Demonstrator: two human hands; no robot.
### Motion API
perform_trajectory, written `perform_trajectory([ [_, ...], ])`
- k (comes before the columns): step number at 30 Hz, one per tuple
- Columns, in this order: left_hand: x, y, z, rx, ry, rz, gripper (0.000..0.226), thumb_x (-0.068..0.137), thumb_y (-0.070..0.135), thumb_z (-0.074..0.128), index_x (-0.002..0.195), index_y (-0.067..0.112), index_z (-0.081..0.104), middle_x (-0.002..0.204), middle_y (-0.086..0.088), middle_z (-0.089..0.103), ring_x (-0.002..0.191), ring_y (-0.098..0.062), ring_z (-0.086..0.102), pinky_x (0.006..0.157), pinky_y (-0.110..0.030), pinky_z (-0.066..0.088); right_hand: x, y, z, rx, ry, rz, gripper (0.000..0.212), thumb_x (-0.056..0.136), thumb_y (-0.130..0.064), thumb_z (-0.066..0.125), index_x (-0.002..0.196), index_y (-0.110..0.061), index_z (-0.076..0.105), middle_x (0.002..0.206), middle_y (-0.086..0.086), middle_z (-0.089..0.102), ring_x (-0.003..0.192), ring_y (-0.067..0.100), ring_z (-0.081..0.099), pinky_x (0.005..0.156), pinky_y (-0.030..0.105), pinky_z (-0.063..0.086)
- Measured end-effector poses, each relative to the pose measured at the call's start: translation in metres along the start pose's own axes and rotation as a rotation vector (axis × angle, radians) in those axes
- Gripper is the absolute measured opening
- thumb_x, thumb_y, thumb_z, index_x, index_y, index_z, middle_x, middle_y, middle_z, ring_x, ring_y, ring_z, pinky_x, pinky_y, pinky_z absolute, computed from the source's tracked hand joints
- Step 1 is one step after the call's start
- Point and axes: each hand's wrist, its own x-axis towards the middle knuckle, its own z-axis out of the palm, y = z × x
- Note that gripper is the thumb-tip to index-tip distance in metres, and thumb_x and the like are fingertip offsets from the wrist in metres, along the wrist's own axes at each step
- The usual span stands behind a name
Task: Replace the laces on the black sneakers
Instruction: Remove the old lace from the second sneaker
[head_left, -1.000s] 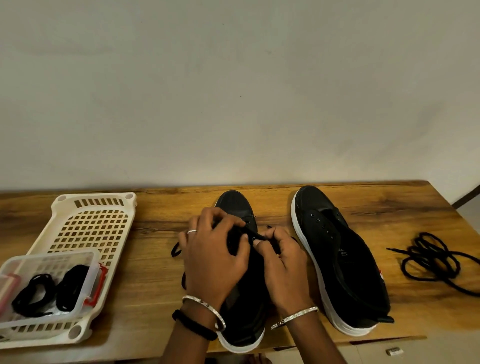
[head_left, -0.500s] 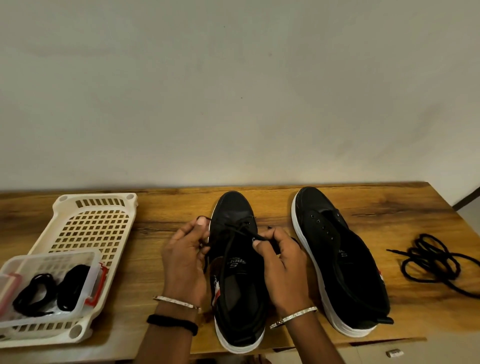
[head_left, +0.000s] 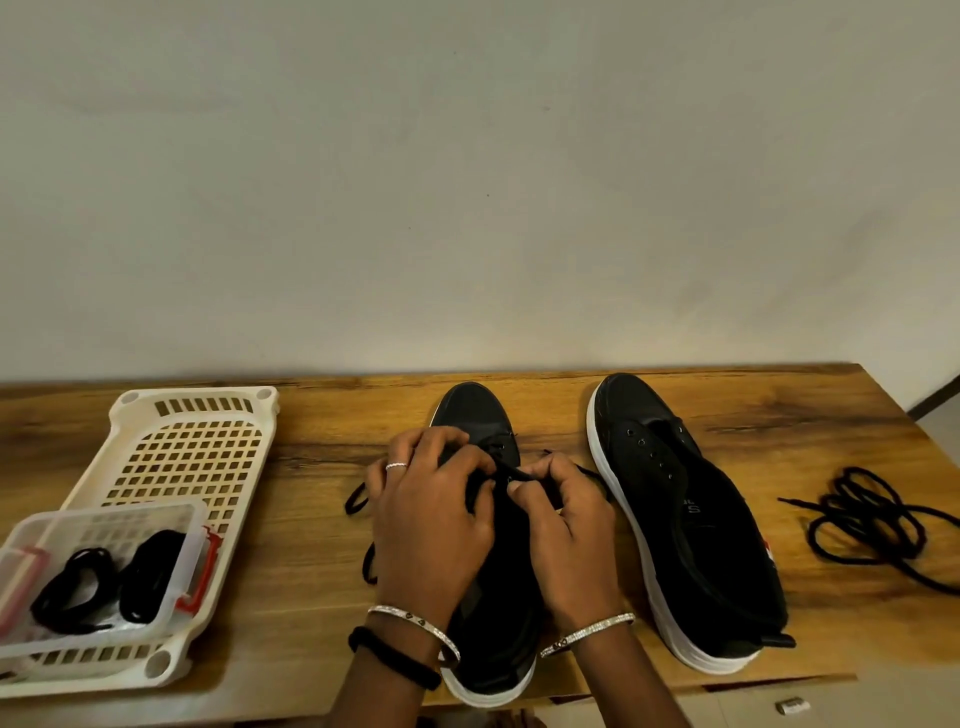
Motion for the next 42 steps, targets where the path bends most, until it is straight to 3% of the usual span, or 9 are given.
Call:
perform_trajectory([
  [5, 0.000, 0.005, 0.000, -0.052, 0.087, -0.052, 0.019, 0.073, 0.028, 0.081, 0.082, 0.037, 0.067, 0.104, 0.018, 0.061, 0.111, -0.016, 0.050, 0.085, -0.040, 0.038, 0.000, 0.000, -0.001, 0.006, -0.001, 0.010, 0.014, 0.090, -0.012, 0.065, 0.079, -0.021, 0.065, 0.077, -0.006, 0.068, 0.072, 0.013, 0.063, 0.066, 0.041, 0.052],
  [8, 0.002, 0.001, 0.001, -0.514, 0.146, -0.259, 0.016, 0.080, 0.016, 0.078, 0.083, 0.029, 0.068, 0.094, 0.013, 0.065, 0.099, -0.018, 0.059, 0.081, -0.039, 0.047, 0.000, 0.000, -0.001, 0.014, -0.002, 0.008, 0.008, 0.087, -0.019, 0.063, 0.079, -0.022, 0.065, 0.078, -0.007, 0.068, 0.074, 0.012, 0.065, 0.067, 0.041, 0.054],
  [11, 0.007, -0.001, -0.005, -1.162, 0.090, -0.641, 0.009, 0.089, 0.008, 0.069, 0.086, 0.017, 0.069, 0.091, -0.004, 0.072, 0.090, -0.023, 0.067, 0.079, -0.036, 0.053, 0.000, -0.001, 0.000, 0.034, -0.006, 0.013, 0.008, 0.082, -0.027, 0.060, 0.078, -0.022, 0.065, 0.079, -0.005, 0.069, 0.075, 0.012, 0.065, 0.068, 0.041, 0.055],
  [15, 0.013, -0.017, -0.014, -1.424, 0.098, -0.912, 0.012, 0.097, 0.013, 0.058, 0.089, 0.019, 0.064, 0.093, -0.003, 0.067, 0.087, -0.015, 0.062, 0.073, -0.030, 0.047, 0.001, -0.001, -0.001, 0.048, -0.013, 0.012, 0.009, 0.080, -0.028, 0.060, 0.078, -0.021, 0.065, 0.078, -0.003, 0.069, 0.074, 0.016, 0.064, 0.070, 0.044, 0.054],
  [18, 0.011, -0.026, -0.010, -1.202, 0.125, -0.856, 0.009, 0.095, 0.012, 0.061, 0.091, 0.020, 0.063, 0.095, 0.000, 0.069, 0.093, -0.019, 0.065, 0.075, -0.035, 0.052, 0.000, -0.001, -0.001, 0.045, -0.014, 0.009, 0.010, 0.080, -0.028, 0.060, 0.079, -0.020, 0.066, 0.077, -0.003, 0.068, 0.074, 0.016, 0.064, 0.069, 0.044, 0.054],
  [23, 0.008, -0.017, -0.011, -0.438, 0.206, -0.160, 0.025, 0.085, 0.035, 0.063, 0.109, 0.033, 0.066, 0.110, 0.013, 0.060, 0.104, -0.013, 0.054, 0.078, -0.038, 0.051, 0.000, -0.001, 0.001, 0.037, -0.009, 0.008, 0.010, 0.080, -0.028, 0.059, 0.080, -0.020, 0.066, 0.079, -0.006, 0.069, 0.076, 0.012, 0.065, 0.070, 0.043, 0.056],
  [26, 0.003, -0.008, -0.010, -0.223, 0.098, -0.020, 0.018, 0.080, 0.045, 0.062, 0.095, 0.039, 0.070, 0.110, 0.017, 0.058, 0.112, -0.012, 0.048, 0.086, -0.038, 0.039, 0.000, -0.001, 0.001, 0.026, -0.011, 0.002, 0.012, 0.081, -0.029, 0.059, 0.081, -0.019, 0.066, 0.078, -0.005, 0.069, 0.076, 0.014, 0.065, 0.070, 0.046, 0.055],
  [37, -0.001, 0.009, 0.001, 0.120, -0.013, -0.012, 0.023, 0.067, 0.041, 0.082, 0.085, 0.035, 0.069, 0.103, 0.014, 0.062, 0.107, -0.018, 0.053, 0.087, -0.041, 0.034, 0.000, 0.001, 0.000, -0.013, -0.003, -0.014, 0.009, 0.084, -0.025, 0.060, 0.081, -0.020, 0.066, 0.078, -0.007, 0.068, 0.074, 0.011, 0.065, 0.069, 0.040, 0.055],
  [42, 0.001, 0.007, 0.003, -0.231, 0.049, -0.170, 0.006, 0.080, 0.035, 0.072, 0.079, 0.033, 0.067, 0.091, 0.018, 0.062, 0.095, -0.005, 0.054, 0.083, -0.031, 0.036, 0.001, 0.004, -0.002, 0.001, -0.001, -0.023, 0.012, 0.089, -0.016, 0.065, 0.079, -0.022, 0.065, 0.077, -0.006, 0.068, 0.073, 0.012, 0.064, 0.064, 0.032, 0.051],
])
